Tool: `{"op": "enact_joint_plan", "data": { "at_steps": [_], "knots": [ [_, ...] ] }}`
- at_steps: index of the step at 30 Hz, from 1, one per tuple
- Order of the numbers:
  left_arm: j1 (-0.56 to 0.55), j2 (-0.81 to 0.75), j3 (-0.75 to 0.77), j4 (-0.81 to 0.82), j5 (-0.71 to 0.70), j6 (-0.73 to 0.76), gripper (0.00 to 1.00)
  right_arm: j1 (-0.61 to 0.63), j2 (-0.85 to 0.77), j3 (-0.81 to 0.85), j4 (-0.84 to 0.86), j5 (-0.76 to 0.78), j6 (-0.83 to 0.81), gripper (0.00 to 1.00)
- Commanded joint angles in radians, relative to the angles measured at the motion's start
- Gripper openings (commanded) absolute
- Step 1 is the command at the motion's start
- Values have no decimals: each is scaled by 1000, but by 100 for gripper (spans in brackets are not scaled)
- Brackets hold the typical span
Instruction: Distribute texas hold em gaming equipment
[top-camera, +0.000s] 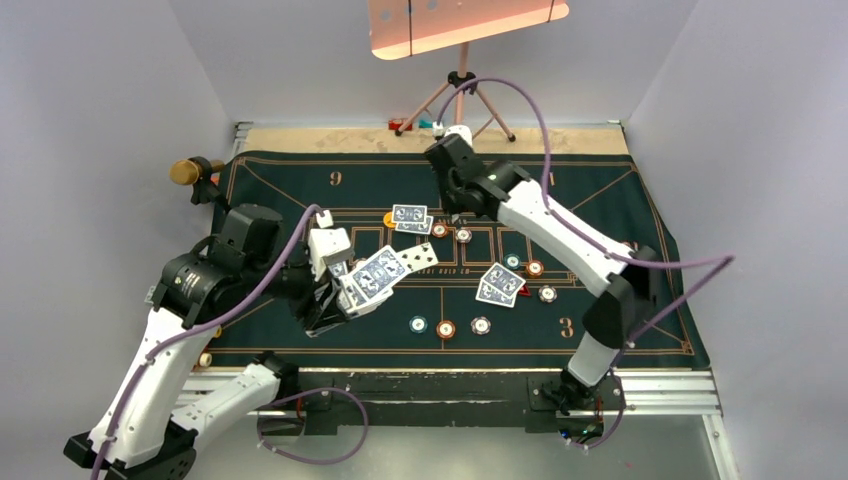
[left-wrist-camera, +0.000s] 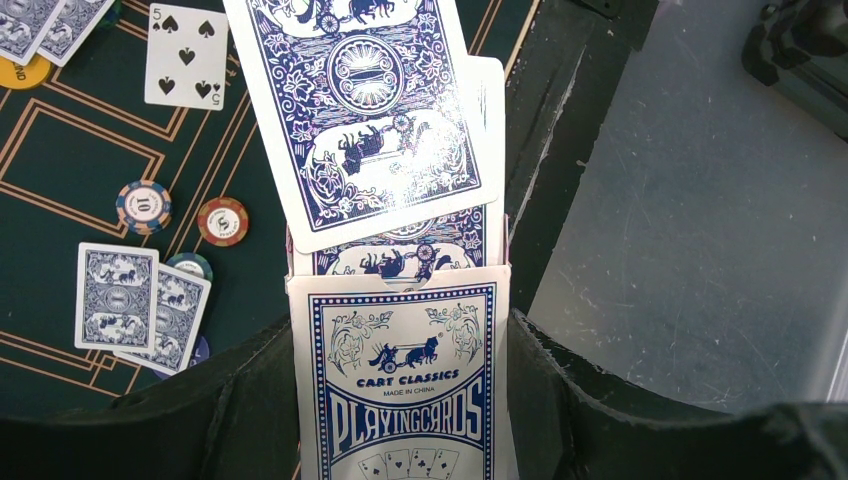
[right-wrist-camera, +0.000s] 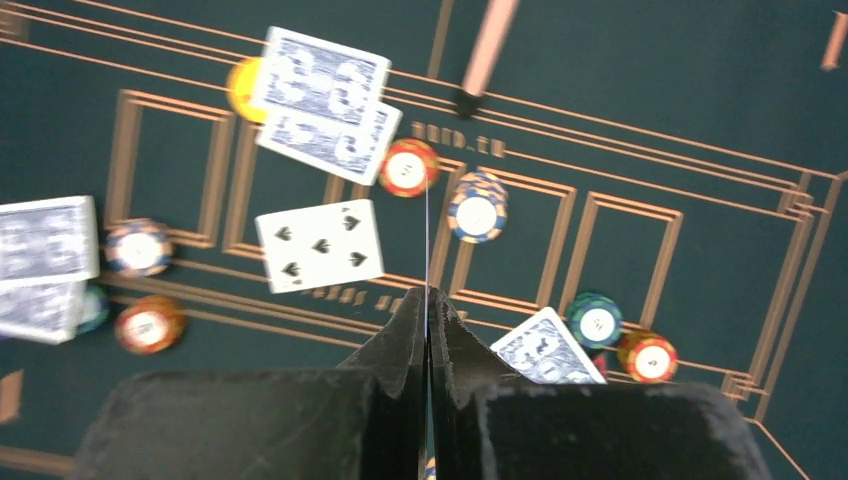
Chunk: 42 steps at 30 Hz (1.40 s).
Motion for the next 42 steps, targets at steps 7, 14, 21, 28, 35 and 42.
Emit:
{"op": "enact_joint_plan", "data": {
  "at_steps": [7, 14, 21, 28, 35, 42],
  "knots": [
    [7, -30, 28, 8, 43, 3, 3, 101, 249, 60, -74, 384, 11, 0],
    [7, -33, 35, -2, 50, 6, 3, 144, 479, 169, -144, 491, 34, 0],
    [7, -32, 34, -2, 55, 6, 2, 175, 597, 240, -174, 559, 32, 0],
    [7, -28, 32, 3, 55, 6, 2, 214, 643, 232, -153, 516, 32, 0],
    [7, -19, 42, 3, 51, 4, 3, 259, 671, 260, -148, 453, 33, 0],
    [8, -14, 52, 0, 47, 3, 3, 278, 672, 236, -146, 403, 41, 0]
  ]
}}
